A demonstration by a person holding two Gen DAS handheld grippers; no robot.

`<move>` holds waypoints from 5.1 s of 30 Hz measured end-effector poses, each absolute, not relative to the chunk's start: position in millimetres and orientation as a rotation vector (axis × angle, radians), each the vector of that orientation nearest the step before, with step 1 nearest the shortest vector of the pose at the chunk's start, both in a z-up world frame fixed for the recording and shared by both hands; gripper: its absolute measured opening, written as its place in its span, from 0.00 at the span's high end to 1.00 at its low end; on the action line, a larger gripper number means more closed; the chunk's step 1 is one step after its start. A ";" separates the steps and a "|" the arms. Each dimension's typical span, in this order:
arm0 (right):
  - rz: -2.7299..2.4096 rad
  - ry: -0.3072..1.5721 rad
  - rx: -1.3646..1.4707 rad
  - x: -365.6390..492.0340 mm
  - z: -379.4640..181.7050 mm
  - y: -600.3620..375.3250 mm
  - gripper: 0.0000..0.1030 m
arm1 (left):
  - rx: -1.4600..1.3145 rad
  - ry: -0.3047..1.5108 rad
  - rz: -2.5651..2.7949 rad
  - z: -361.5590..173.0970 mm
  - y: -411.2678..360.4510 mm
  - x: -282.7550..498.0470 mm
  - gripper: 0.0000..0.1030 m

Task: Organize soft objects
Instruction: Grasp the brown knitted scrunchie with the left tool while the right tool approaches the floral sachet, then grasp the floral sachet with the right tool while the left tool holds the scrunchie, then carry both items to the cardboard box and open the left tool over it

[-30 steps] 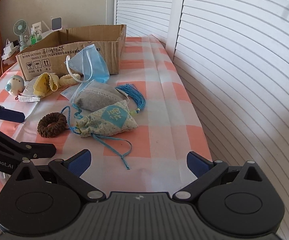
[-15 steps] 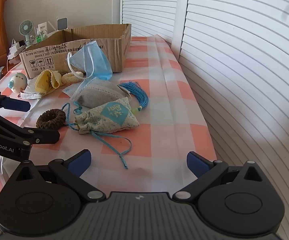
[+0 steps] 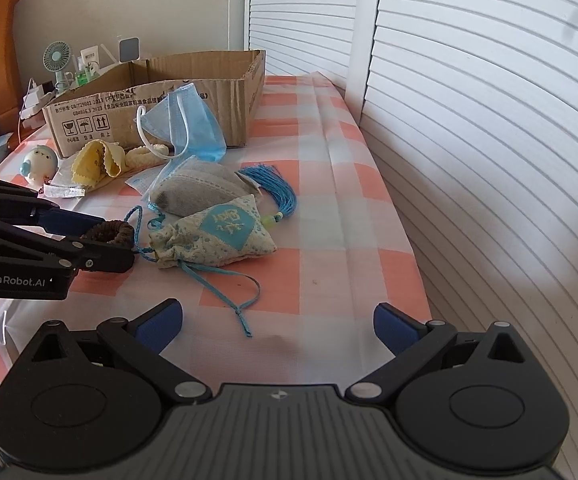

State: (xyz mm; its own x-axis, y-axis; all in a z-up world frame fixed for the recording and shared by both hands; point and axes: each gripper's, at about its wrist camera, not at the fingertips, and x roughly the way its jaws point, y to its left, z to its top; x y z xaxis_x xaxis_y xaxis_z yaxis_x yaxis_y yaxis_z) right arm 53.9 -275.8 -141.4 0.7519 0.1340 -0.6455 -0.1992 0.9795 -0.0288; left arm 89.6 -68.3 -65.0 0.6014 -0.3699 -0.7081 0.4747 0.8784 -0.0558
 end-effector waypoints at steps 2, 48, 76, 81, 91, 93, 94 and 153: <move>0.186 0.696 -0.106 54.1 -141.1 -273.7 0.00 | 0.134 0.783 -0.481 -64.3 -64.6 86.2 0.63; 0.535 0.668 -0.199 89.1 -117.9 -187.9 0.00 | 0.053 0.776 -0.329 -59.6 28.5 52.0 0.63; 0.699 0.712 -0.341 91.5 -143.0 -166.1 0.00 | 0.039 0.804 -0.303 -66.6 32.8 51.2 0.53; 0.765 0.695 -0.371 98.2 -142.8 -169.8 0.00 | 0.041 0.798 -0.282 -67.8 31.1 47.5 0.46; 0.803 0.655 -0.356 95.9 -145.7 -175.3 0.00 | 0.026 0.796 -0.258 -68.2 28.5 46.0 0.41; 0.800 0.659 -0.355 93.2 -145.6 -175.2 0.00 | 0.031 0.797 -0.254 -68.3 27.4 46.0 0.41; 0.803 0.668 -0.359 93.7 -144.7 -174.2 0.00 | 0.033 0.797 -0.252 -68.3 27.0 46.0 0.41; 0.545 0.526 -0.223 128.8 -2.6 -173.5 0.58 | 0.184 0.676 -0.407 56.7 44.3 181.6 0.67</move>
State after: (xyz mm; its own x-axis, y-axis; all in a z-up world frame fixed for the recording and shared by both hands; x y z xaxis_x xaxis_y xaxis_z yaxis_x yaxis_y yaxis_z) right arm 128.8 -173.5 -2.6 0.7276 0.4349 -0.5305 -0.5462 0.8352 -0.0645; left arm 181.6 44.3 56.7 0.7054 -0.3047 -0.6400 0.4227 0.9056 0.0347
